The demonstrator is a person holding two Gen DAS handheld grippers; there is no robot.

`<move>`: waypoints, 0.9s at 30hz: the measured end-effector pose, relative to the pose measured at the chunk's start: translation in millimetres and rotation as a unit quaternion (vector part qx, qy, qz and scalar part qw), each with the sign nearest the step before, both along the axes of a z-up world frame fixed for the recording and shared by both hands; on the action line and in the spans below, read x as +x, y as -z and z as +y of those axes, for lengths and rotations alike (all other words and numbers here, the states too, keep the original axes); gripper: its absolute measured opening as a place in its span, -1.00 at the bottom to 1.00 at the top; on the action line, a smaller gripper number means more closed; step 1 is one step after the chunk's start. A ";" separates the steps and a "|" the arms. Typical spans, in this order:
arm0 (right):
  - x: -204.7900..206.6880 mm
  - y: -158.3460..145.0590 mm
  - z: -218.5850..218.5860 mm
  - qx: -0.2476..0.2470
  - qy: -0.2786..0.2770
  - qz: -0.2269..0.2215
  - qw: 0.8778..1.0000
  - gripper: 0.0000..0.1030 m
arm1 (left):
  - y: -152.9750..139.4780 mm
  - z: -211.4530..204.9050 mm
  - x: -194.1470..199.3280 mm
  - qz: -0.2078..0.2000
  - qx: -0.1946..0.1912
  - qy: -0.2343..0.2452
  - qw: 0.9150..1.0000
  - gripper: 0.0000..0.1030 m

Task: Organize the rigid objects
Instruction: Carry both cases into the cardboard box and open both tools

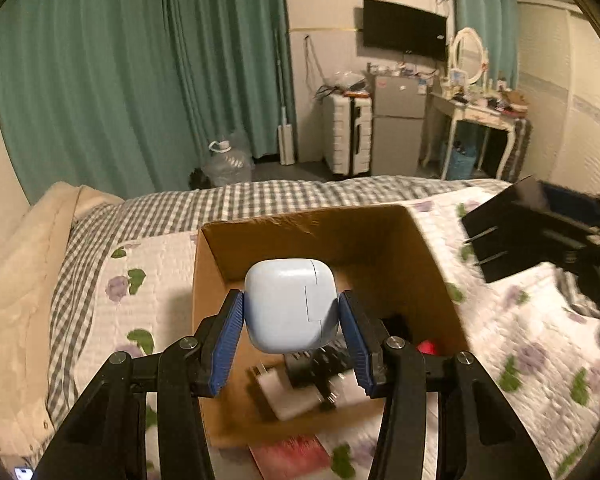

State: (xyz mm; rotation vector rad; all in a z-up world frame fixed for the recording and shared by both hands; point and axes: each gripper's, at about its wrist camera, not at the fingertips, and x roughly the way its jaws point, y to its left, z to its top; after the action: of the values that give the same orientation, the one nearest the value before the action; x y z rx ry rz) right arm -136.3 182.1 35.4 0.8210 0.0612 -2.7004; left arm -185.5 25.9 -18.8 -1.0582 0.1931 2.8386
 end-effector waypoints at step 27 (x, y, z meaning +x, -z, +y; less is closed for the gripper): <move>-77.6 48.6 -19.0 -0.008 -0.004 -0.036 0.999 0.30 | 12.6 -17.0 -29.5 0.025 -0.003 -0.044 0.999 0.29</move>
State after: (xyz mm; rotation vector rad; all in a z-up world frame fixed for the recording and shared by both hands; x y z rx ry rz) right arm -214.0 163.1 -13.1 0.9096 0.0279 -2.6576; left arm -215.0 8.9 -31.4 -1.0214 0.1624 2.9474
